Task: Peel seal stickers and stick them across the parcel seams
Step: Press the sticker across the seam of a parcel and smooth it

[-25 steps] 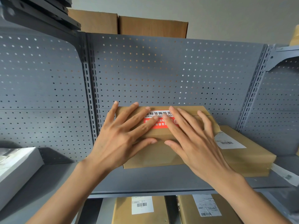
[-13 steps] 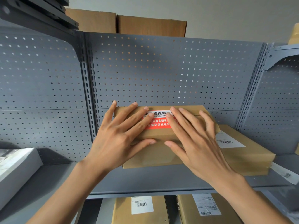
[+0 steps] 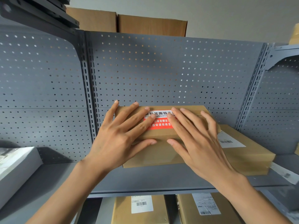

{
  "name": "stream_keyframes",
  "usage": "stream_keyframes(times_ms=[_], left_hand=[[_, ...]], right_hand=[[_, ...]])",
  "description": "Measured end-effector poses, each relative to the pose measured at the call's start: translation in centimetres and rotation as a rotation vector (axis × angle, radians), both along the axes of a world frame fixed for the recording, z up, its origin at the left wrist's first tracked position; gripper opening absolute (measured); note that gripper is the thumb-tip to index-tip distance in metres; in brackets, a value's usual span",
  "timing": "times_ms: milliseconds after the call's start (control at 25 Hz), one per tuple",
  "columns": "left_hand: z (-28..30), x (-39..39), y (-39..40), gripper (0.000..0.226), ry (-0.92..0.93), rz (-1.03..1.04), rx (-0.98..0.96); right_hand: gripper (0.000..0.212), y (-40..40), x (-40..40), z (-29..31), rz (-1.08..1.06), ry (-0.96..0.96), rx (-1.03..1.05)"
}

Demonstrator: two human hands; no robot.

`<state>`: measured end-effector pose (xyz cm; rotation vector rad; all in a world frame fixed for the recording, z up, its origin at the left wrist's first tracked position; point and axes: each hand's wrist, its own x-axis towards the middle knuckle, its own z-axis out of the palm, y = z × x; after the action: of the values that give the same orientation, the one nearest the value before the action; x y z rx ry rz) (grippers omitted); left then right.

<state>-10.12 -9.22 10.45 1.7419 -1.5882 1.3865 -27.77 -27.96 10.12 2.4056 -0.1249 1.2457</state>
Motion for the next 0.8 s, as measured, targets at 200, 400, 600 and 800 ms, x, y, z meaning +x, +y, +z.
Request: stream_keyframes(times_ms=[200, 400, 600, 800], left_hand=[[0.1, -0.3, 0.0, 0.062, 0.033, 0.017, -0.004], [0.0, -0.4, 0.1, 0.059, 0.024, 0.015, 0.007], [0.0, -0.2, 0.4, 0.059, 0.014, -0.016, -0.011], [-0.1, 0.1, 0.5, 0.061, 0.017, -0.062, -0.03]], right_hand=[[0.057, 0.9, 0.4, 0.3, 0.006, 0.021, -0.002], [0.061, 1.6, 1.1, 0.2, 0.008, 0.048, 0.02], [0.061, 0.9, 0.5, 0.2, 0.03, 0.026, 0.018], [0.062, -0.1, -0.3, 0.1, 0.031, 0.026, 0.035]])
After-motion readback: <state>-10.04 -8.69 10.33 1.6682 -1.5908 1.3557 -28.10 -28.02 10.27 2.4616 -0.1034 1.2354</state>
